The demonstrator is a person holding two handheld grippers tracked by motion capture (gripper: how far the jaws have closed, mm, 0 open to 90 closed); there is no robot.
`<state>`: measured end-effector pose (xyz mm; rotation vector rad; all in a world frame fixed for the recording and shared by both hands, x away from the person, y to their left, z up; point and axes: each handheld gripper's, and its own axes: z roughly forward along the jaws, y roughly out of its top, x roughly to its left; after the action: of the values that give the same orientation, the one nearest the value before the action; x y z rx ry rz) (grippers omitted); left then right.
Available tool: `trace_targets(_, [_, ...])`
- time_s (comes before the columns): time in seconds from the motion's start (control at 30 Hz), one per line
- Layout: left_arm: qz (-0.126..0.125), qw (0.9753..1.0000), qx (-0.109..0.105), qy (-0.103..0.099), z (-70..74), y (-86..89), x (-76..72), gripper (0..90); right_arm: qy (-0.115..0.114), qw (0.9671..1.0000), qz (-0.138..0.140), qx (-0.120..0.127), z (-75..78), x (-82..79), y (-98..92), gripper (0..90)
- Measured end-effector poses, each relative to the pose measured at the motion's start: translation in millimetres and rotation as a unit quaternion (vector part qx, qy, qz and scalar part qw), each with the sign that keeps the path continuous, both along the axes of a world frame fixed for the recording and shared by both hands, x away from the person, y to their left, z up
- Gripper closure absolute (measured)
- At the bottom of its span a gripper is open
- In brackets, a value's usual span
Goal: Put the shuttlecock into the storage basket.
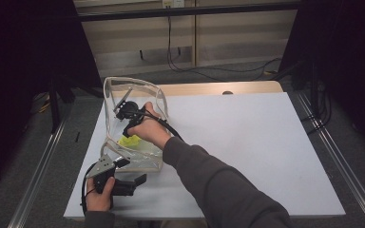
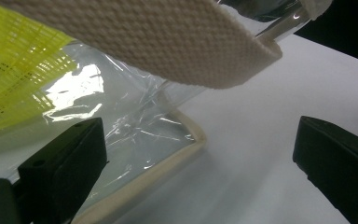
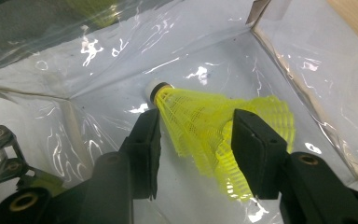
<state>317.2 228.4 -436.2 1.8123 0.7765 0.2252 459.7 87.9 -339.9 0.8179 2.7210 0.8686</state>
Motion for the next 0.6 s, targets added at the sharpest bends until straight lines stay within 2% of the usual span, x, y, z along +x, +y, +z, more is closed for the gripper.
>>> trace_targets(0.13, [0.001,1.0000,-0.001,0.001,-0.2,-0.4,-0.1,2.6,0.001,1.0000,-0.004,0.005,1.2,-1.4,-4.9,50.3])
trace_targets(0.17, [0.011,0.9999,0.004,-0.001,0.1,-1.3,-1.0,2.6,0.001,1.0000,-0.003,0.007,1.4,-1.6,-6.4,50.0])
trace_targets(0.6, [-0.002,1.0000,0.002,0.000,0.4,-2.2,-0.2,2.6,-0.003,0.9994,0.010,0.035,8.8,-12.0,-17.1,41.3])
